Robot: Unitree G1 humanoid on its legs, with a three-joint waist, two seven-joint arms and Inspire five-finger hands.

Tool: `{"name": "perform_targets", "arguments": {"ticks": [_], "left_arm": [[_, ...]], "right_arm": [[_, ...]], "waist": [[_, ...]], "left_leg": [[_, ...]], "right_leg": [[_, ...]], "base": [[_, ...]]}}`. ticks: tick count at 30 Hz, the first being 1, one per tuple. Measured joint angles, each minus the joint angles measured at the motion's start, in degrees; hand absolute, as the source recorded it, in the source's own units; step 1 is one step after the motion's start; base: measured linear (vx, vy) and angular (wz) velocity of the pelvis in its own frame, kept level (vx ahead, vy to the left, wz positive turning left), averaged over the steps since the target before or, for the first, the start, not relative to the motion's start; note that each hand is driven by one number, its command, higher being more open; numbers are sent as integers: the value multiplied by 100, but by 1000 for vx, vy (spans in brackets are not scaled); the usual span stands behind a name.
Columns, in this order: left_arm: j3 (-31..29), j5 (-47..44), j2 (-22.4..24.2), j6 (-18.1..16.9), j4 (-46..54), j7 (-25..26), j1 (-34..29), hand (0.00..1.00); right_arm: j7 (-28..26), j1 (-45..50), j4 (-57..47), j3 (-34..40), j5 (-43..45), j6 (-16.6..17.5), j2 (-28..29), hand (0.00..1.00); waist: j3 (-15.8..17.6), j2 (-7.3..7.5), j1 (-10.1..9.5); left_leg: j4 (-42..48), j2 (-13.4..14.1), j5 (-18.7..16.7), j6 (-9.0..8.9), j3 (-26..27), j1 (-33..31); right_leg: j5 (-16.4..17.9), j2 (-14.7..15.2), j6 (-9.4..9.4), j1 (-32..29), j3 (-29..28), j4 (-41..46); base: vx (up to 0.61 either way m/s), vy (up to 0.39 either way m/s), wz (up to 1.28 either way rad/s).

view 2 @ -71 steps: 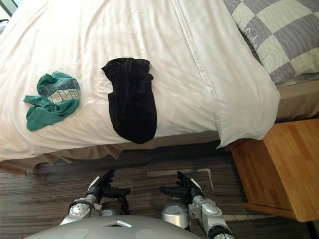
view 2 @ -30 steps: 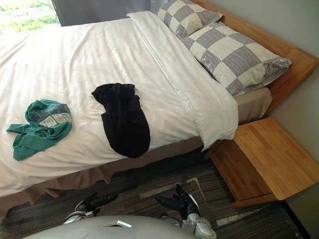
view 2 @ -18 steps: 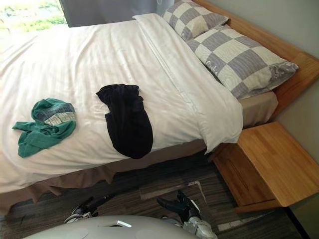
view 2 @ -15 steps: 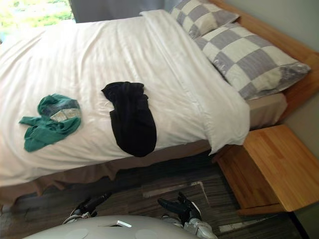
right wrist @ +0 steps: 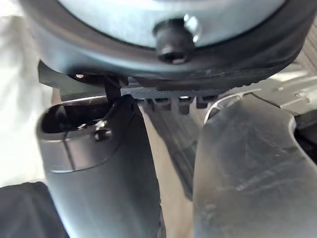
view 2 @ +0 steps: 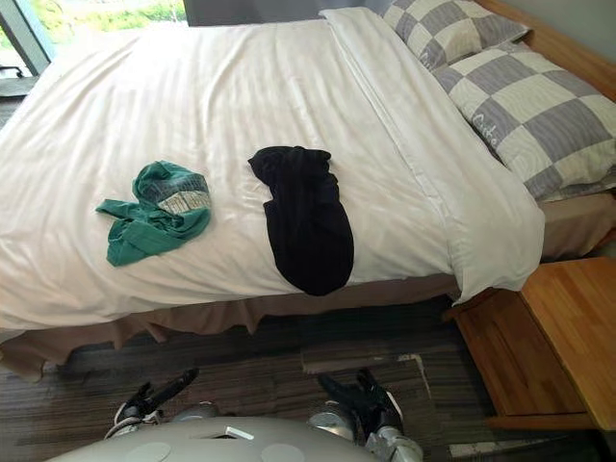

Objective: Tidy up the quilt and then pick up the clothes from the bed and put them into the laundry hamper

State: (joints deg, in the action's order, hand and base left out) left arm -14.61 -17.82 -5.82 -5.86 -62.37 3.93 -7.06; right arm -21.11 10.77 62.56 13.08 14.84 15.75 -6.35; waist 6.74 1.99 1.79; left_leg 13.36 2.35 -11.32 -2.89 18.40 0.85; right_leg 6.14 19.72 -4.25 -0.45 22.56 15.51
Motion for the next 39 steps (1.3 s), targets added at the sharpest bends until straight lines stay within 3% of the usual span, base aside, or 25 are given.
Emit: {"name": "perform_targets", "arguments": {"ticks": [2,3,5,8,13,16,18,22,24,26,29,31,33,34,36,39], "left_arm": [[221,-228,-215,-4,13,12,87,100],[282,-287,-248,-4,24,48,149,100],[310,-512,-190,-3,112,173,386,100],[135,-1185,-161,-62,231,208,490,100],[-1824,-3284,-393,-204,145,288,502,100],[-3460,-4187,-885,-280,104,912,549,100],[-5014,-4728,-1314,-389,103,1483,527,100],[-6558,-5066,-1715,-570,102,2244,427,100],[-7334,-5255,-1772,-687,102,2591,349,100],[-7752,-5234,-1872,-736,105,2715,265,100],[-7919,-4948,-2207,-918,576,2731,229,100],[-7843,-4302,-2698,-987,1192,2678,225,100],[-7127,-3293,-3733,-1049,1849,2355,192,100],[-6853,-3011,-3989,-1073,2021,2230,202,100],[-5818,-2127,-4793,-1312,2823,1571,252,100],[-4701,-1046,-4912,-1848,3721,950,752,100]], "right_arm": [[-121,0,-75,-406,31,41,55,100],[-121,-15,-90,-496,116,37,67,100],[-140,-80,-218,-612,417,15,95,100],[-22,-345,-282,-697,427,-19,54,100],[414,-357,-223,-378,712,-80,41,100],[735,-169,-218,532,1088,28,21,100],[1029,81,-279,1394,1061,267,-64,100],[1258,441,-510,2773,1026,511,-382,100],[1272,611,-795,3483,1032,728,-757,100],[1240,650,-1295,3712,1125,871,-1020,100],[1048,739,-2613,3632,1407,1059,-1296,100],[820,753,-3504,3358,1611,1109,-1546,100],[454,659,-4322,3087,1749,1107,-1903,100],[333,603,-4452,3056,1754,1092,-1982,100],[-201,278,-4924,2942,1825,911,-2213,100],[-853,-269,-5369,2491,1986,441,-2296,100]], "waist": [[3,-14,61],[10,-26,73],[99,-42,133],[218,-174,151],[231,-165,126],[195,-100,120],[77,-54,113],[-151,-11,11],[-355,-89,9],[-494,-107,10],[-610,-105,14],[-723,-62,33],[-854,40,40],[-907,59,38],[-1029,61,27],[-1136,-90,21]], "left_leg": [[-630,-4,378,97,9,148],[-690,-12,424,109,-11,146],[-701,-73,473,154,-143,117],[-870,-63,483,138,-97,308],[-1206,-7,507,96,117,769],[-1277,-6,491,69,207,880],[-1383,-13,467,32,258,953],[-1425,-39,459,19,341,972],[-1464,-44,448,2,355,976],[-1468,-43,437,-16,402,985],[-1472,-23,419,-45,486,982],[-1471,-2,437,-87,491,952],[-1477,27,510,-142,432,872],[-1477,28,540,-141,396,818],[-1483,12,644,-116,291,668],[-1483,-34,687,-67,241,652]], "right_leg": [[-50,-844,-86,-36,-365,-459],[-53,-1011,-80,-2,-430,-650],[-326,-1172,-171,352,-501,-1271],[-337,-1181,-156,442,-561,-1287],[-350,-1281,-134,689,-730,-1373],[-357,-1295,-126,758,-733,-1377],[-373,-1317,-104,818,-719,-1470],[-404,-1312,-103,874,-679,-1568],[-404,-1314,-103,895,-539,-1601],[-403,-1322,-103,915,-521,-1652],[-400,-1363,-104,932,-518,-1750],[-370,-1391,-69,917,-521,-1778],[-336,-1417,-22,860,-513,-1759],[-336,-1418,-21,813,-492,-1749],[-338,-1395,-18,667,-406,-1649],[-361,-1354,-41,659,-404,-1625]], "base": [[98,94,-2],[130,-1,30],[150,-16,30],[110,-9,-8],[87,-19,-20],[57,9,-7],[47,3,-1],[11,-12,0],[8,-51,7],[-27,-72,-5],[-73,-82,-11],[-137,-114,-5],[-166,-117,11],[-127,-69,26],[-101,-35,25],[-76,8,9]]}}
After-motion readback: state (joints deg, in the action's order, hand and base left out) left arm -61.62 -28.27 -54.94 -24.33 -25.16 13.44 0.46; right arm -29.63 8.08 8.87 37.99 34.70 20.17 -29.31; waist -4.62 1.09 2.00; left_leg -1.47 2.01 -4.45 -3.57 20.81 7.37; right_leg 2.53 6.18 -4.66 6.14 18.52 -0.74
